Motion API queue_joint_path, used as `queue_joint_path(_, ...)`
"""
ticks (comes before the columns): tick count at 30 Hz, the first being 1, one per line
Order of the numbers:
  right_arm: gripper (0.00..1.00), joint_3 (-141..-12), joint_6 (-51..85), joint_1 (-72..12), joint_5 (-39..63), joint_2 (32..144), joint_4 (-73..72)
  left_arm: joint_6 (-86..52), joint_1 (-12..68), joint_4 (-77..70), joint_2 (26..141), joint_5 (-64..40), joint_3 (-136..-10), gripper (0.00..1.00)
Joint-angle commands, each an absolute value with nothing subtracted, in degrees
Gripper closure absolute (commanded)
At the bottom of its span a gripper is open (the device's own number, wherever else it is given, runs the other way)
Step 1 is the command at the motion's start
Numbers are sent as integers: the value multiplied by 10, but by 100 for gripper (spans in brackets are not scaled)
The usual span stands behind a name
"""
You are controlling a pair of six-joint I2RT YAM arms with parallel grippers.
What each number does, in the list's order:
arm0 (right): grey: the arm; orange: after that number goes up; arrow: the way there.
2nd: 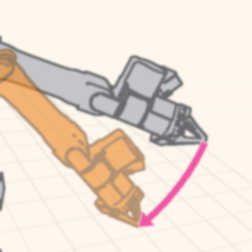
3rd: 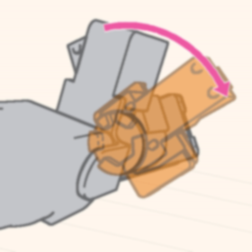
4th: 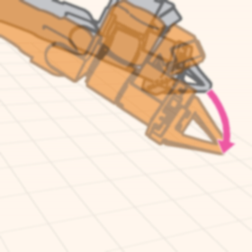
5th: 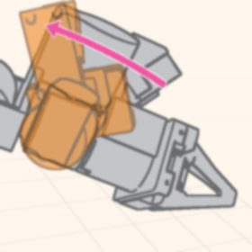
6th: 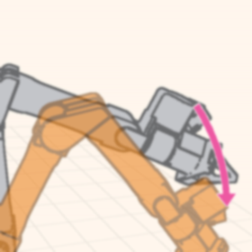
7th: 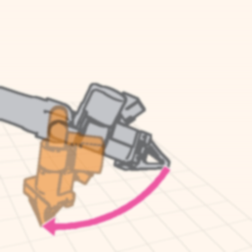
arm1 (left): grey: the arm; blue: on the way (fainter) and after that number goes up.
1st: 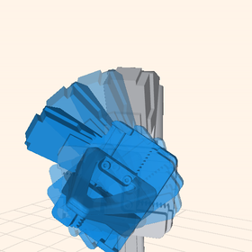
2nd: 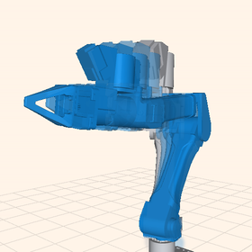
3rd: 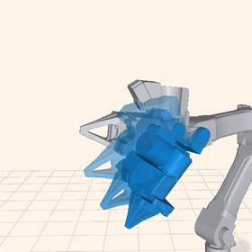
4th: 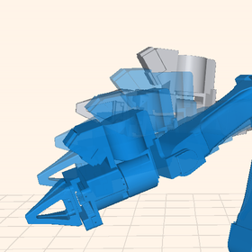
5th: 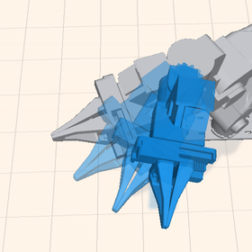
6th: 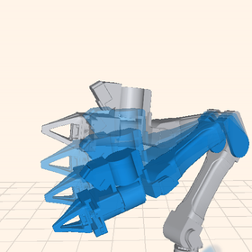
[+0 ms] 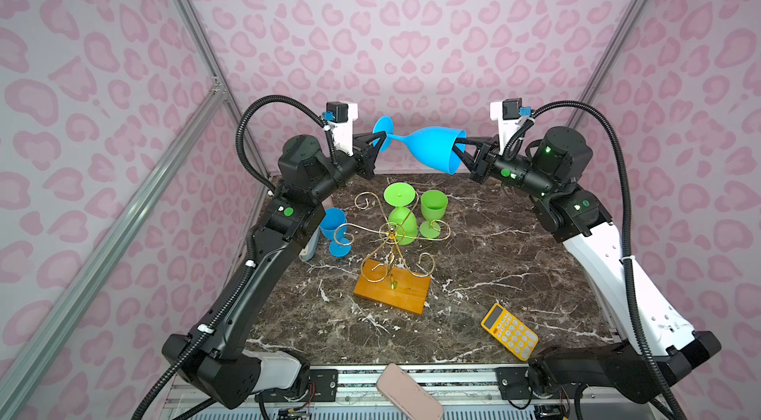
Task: Take the wine glass off the wine glass rack
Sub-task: Pass the wine glass.
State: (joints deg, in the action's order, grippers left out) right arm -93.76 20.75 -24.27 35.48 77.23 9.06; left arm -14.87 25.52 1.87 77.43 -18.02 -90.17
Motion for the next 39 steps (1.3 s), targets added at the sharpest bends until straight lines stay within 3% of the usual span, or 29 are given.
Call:
queue_joint_path(1,100,-938,209,-242,350,763,89,-158,254,-6,770,-176,-905,76)
queue_joint_path(3,100,-947,208,-238,340,758,109,-156,254,-3,768,-168,-904,54)
queue_joint_path(6,100,-961,217,-213,334,747,145,-141,254,0,761,-150,-897,38)
queue_joint_path(15,100,-987,216,-47,384,744,296,-82,246,0,703,-49,-849,21)
queue_joint_path(26,100,-1103,24,-37,165,875,595,-90,243,15,579,16,-774,20)
queue_joint_path(36,100,-1184,-21,-131,-28,1016,696,-106,243,42,487,23,-722,20)
queue_joint_path(39,100,-1192,-21,-139,-46,1048,700,-106,243,51,465,31,-712,20)
